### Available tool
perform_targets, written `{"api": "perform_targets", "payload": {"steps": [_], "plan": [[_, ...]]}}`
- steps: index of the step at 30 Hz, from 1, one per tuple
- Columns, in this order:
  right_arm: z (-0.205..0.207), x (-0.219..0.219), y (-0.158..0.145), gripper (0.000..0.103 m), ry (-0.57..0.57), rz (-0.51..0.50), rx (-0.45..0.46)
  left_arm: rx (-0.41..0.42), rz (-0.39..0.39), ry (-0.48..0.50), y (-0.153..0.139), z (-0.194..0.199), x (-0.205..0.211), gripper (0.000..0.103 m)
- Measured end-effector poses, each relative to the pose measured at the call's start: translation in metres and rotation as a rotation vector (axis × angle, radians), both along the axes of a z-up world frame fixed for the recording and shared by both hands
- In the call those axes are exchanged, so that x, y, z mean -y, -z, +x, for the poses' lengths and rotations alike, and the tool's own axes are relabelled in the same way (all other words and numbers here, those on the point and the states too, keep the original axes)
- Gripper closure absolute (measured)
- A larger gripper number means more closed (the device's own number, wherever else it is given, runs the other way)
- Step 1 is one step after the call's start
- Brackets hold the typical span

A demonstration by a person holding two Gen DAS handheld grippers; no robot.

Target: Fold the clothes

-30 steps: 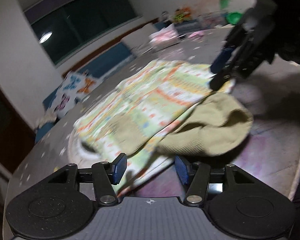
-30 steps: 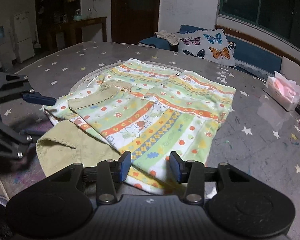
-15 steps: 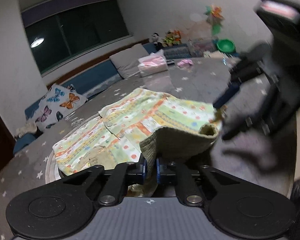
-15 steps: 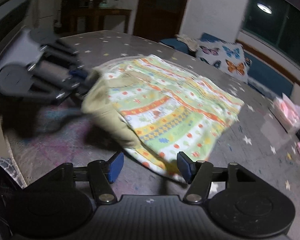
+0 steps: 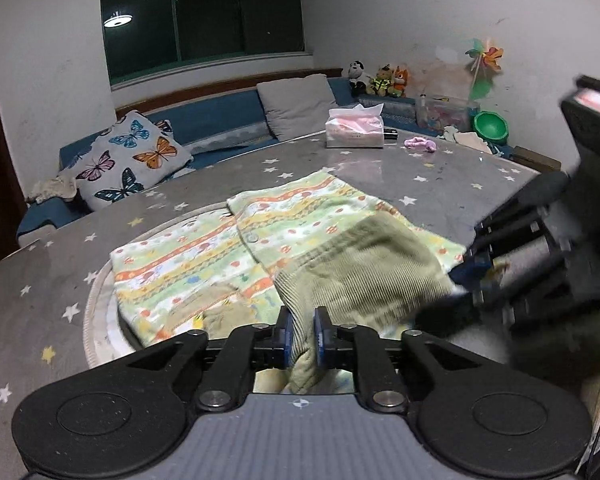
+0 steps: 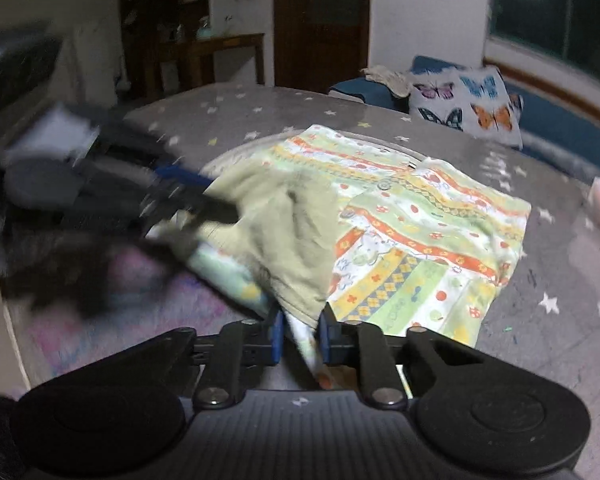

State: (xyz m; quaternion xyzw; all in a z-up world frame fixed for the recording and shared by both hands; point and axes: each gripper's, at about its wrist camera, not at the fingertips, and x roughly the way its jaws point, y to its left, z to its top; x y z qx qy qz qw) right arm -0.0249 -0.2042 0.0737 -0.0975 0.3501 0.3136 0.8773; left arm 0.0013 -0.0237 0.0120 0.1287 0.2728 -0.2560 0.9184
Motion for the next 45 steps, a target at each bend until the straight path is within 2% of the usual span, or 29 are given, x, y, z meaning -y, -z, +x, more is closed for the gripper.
{"api": "perform_targets", "payload": {"steps": [1, 2, 5, 10, 17, 21, 27, 28, 30, 31, 32, 38, 45], "plan": [[0.003, 0.003, -0.003, 0.09, 0.007, 0.018, -0.008, 0.004, 0.007, -0.006, 0.0, -0.004, -0.003, 0.064], [0.005, 0.005, -0.006, 0.091, 0.014, 0.036, -0.017, 0.011, 0.019, -0.013, 0.0, -0.01, -0.007, 0.055], [0.009, 0.006, -0.012, 0.091, 0.02, 0.056, -0.016, 0.035, 0.056, -0.014, 0.002, -0.028, -0.016, 0.051], [0.016, 0.001, -0.016, 0.092, 0.037, 0.064, -0.004, 0.07, 0.143, -0.002, 0.012, -0.047, -0.019, 0.05], [0.016, 0.004, -0.021, 0.092, 0.07, 0.088, 0.016, 0.114, 0.245, 0.009, 0.027, -0.05, -0.021, 0.051], [0.02, 0.005, -0.023, 0.092, 0.099, 0.108, 0.025, 0.136, 0.261, 0.062, 0.027, -0.062, -0.019, 0.049], [0.021, 0.007, -0.025, 0.092, 0.115, 0.12, 0.041, 0.163, 0.309, 0.06, 0.035, -0.059, -0.011, 0.047], [0.02, 0.007, -0.025, 0.093, 0.117, 0.118, 0.043, 0.169, 0.314, 0.056, 0.037, -0.057, -0.011, 0.048], [0.017, 0.006, -0.023, 0.093, 0.115, 0.11, 0.05, 0.169, 0.315, 0.033, 0.037, -0.052, -0.013, 0.066], [0.015, 0.006, -0.022, 0.093, 0.112, 0.104, 0.055, 0.165, 0.311, 0.021, 0.037, -0.05, -0.014, 0.082], [0.012, 0.005, -0.021, 0.094, 0.108, 0.1, 0.06, 0.162, 0.308, 0.008, 0.036, -0.048, -0.016, 0.091], [-0.014, 0.009, -0.029, 0.096, 0.089, 0.113, 0.088, 0.185, 0.224, -0.024, 0.015, -0.063, -0.025, 0.096], [-0.074, 0.02, -0.061, 0.096, 0.039, 0.118, 0.121, 0.133, 0.101, 0.011, -0.026, -0.11, -0.036, 0.096]]}}
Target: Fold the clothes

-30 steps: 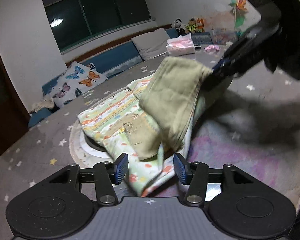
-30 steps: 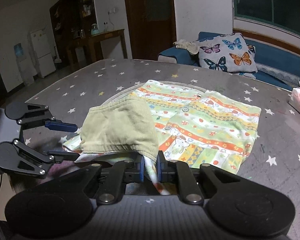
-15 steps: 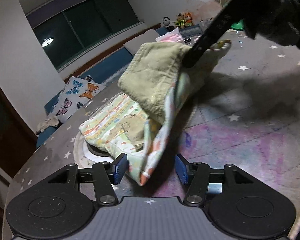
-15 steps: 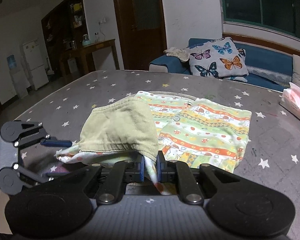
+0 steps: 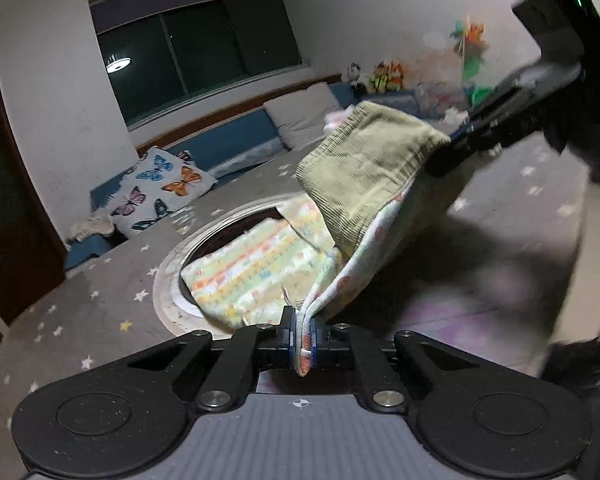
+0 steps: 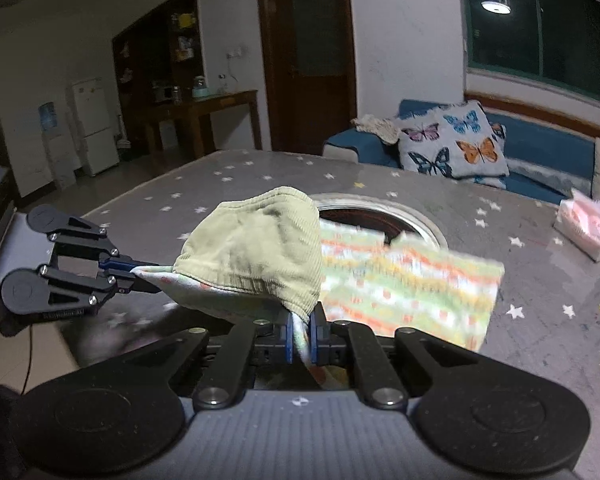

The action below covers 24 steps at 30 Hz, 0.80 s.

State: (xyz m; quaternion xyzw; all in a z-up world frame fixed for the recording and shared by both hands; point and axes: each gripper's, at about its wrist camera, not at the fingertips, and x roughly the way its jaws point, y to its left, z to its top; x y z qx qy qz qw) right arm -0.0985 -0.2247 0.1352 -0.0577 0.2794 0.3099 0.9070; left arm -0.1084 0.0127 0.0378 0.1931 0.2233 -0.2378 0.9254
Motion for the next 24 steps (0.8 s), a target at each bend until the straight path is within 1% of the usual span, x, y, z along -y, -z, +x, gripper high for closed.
{"api": "perform_targets", "payload": {"steps": [3, 6, 8, 11, 13, 17, 19, 21, 23, 24], "plan": [[-0.004, 0.0, -0.013, 0.097, -0.006, -0.018, 0.032, 0.006, -0.041, -0.011, -0.016, 0.008, -0.001, 0.096], [0.013, -0.002, -0.02, 0.097, 0.001, -0.033, 0.059, -0.002, -0.08, -0.038, -0.025, 0.035, -0.002, 0.096], [0.034, -0.002, -0.021, 0.097, 0.015, -0.035, 0.06, -0.017, -0.095, -0.062, -0.029, 0.062, -0.001, 0.096], [0.072, -0.003, -0.02, 0.097, 0.038, -0.047, 0.049, -0.027, -0.09, -0.091, -0.027, 0.105, 0.004, 0.096], [0.1, -0.002, -0.016, 0.097, 0.059, -0.056, 0.028, -0.055, -0.09, -0.116, -0.023, 0.132, 0.006, 0.096], [0.154, -0.003, 0.0, 0.098, 0.099, -0.079, -0.017, -0.113, -0.059, -0.16, -0.006, 0.187, 0.02, 0.096], [0.174, -0.003, 0.016, 0.098, 0.128, -0.084, -0.048, -0.128, -0.035, -0.185, 0.007, 0.209, 0.025, 0.096], [0.192, -0.004, 0.032, 0.097, 0.159, -0.089, -0.078, -0.158, -0.026, -0.204, 0.02, 0.227, 0.028, 0.095], [0.208, -0.003, 0.049, 0.095, 0.19, -0.095, -0.108, -0.186, -0.017, -0.225, 0.034, 0.24, 0.03, 0.092], [0.214, -0.002, 0.057, 0.092, 0.206, -0.098, -0.121, -0.193, -0.013, -0.234, 0.04, 0.244, 0.03, 0.091]]}}
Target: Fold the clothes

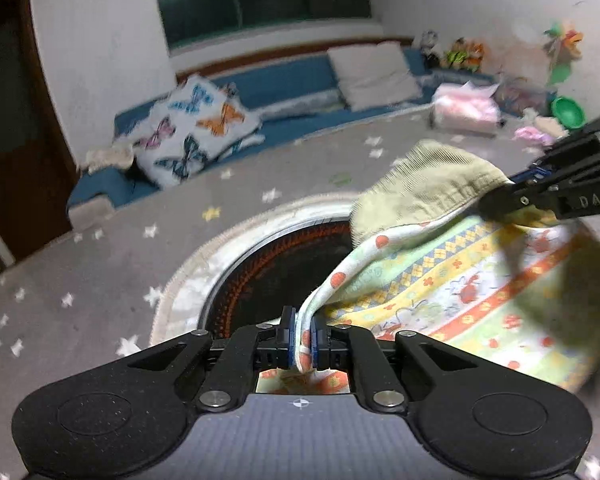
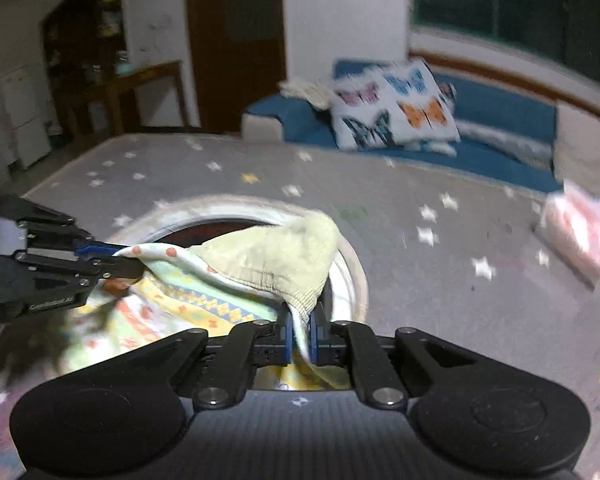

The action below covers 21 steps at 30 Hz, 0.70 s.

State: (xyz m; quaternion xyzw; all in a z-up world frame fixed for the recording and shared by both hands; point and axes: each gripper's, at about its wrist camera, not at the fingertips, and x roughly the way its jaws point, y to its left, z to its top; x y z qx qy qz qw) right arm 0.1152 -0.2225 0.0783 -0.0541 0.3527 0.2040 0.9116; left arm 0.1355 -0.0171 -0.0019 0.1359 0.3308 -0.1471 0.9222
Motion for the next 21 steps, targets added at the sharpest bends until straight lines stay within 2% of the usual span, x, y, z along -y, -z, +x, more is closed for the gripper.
{"api": "perform_targets", "payload": {"steps": [1, 2, 3, 6, 7, 9, 10, 11, 13, 18, 20, 21], "plan": [[0.004, 0.002, 0.007, 0.084, 0.017, -0.002, -0.006, -0.006, 0.003, -0.008, 0.005, 0.003, 0.0, 0.087], [0.005, 0.005, 0.01, 0.081, 0.037, -0.002, 0.002, -0.012, -0.001, -0.019, 0.009, 0.005, -0.002, 0.08], [0.004, 0.009, 0.011, 0.074, 0.057, -0.002, 0.016, -0.019, -0.007, -0.029, 0.011, 0.007, -0.004, 0.078], [-0.002, 0.025, 0.006, 0.073, 0.106, 0.042, 0.039, -0.009, 0.003, -0.059, 0.01, 0.007, -0.006, 0.061], [-0.007, 0.03, 0.004, 0.073, 0.113, 0.058, 0.044, -0.005, 0.011, -0.074, 0.008, 0.007, -0.006, 0.051], [-0.022, 0.037, -0.001, 0.073, 0.107, 0.081, 0.052, 0.0, 0.008, -0.096, 0.005, 0.007, -0.009, 0.048], [-0.029, 0.039, -0.002, 0.073, 0.101, 0.09, 0.051, 0.001, 0.0, -0.105, 0.003, 0.007, -0.01, 0.043], [-0.036, 0.04, -0.002, 0.073, 0.097, 0.1, 0.046, 0.005, -0.008, -0.112, 0.0, 0.006, -0.011, 0.033], [-0.047, 0.042, 0.002, 0.074, 0.09, 0.12, 0.027, 0.017, -0.022, -0.119, -0.005, 0.004, -0.009, 0.02], [-0.046, 0.055, 0.021, 0.075, 0.123, 0.134, -0.035, 0.034, -0.034, -0.075, -0.014, 0.001, 0.01, 0.013], [-0.04, 0.068, 0.028, 0.081, 0.189, 0.135, -0.046, 0.039, -0.033, -0.058, -0.015, 0.001, 0.017, 0.011], [-0.038, 0.074, 0.028, 0.088, 0.219, 0.133, -0.044, 0.036, -0.032, -0.057, -0.014, 0.003, 0.019, 0.01]]}}
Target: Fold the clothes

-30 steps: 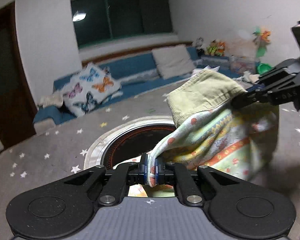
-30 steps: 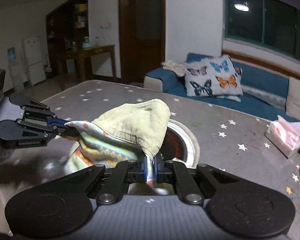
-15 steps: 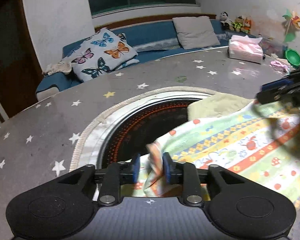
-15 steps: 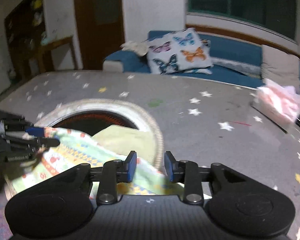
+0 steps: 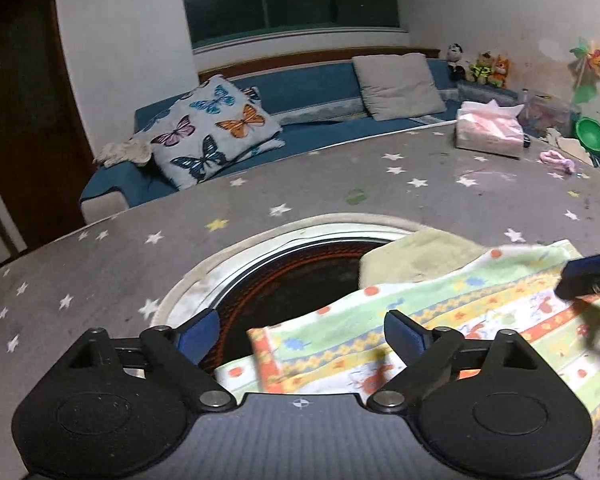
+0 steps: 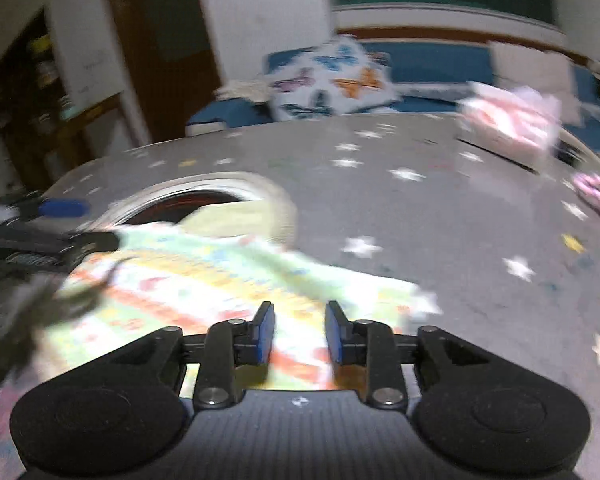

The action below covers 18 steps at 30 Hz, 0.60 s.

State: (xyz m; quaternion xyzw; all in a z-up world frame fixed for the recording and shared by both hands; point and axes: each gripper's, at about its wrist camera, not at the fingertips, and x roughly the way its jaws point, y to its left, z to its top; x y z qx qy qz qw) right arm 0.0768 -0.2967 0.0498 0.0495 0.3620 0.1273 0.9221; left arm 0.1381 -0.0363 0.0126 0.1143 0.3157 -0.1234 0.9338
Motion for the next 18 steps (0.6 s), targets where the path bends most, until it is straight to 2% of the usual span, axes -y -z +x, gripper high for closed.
{"api": "perform_targets", "payload": {"steps": [4, 8, 13, 18], "plan": [[0.0, 0.012, -0.006, 0.086, 0.056, -0.03, 0.034, -0.024, 0.001, -0.006, 0.004, 0.008, 0.006, 0.006], [0.007, 0.001, -0.01, 0.086, 0.001, 0.009, 0.049, -0.039, 0.008, 0.006, 0.01, 0.016, 0.016, 0.003], [0.031, -0.025, -0.002, 0.087, -0.078, 0.029, 0.016, -0.058, 0.024, -0.003, 0.021, 0.029, 0.023, 0.002], [0.051, -0.032, 0.004, 0.087, -0.054, -0.012, -0.006, -0.09, 0.006, -0.036, 0.029, 0.04, 0.015, 0.0]]}}
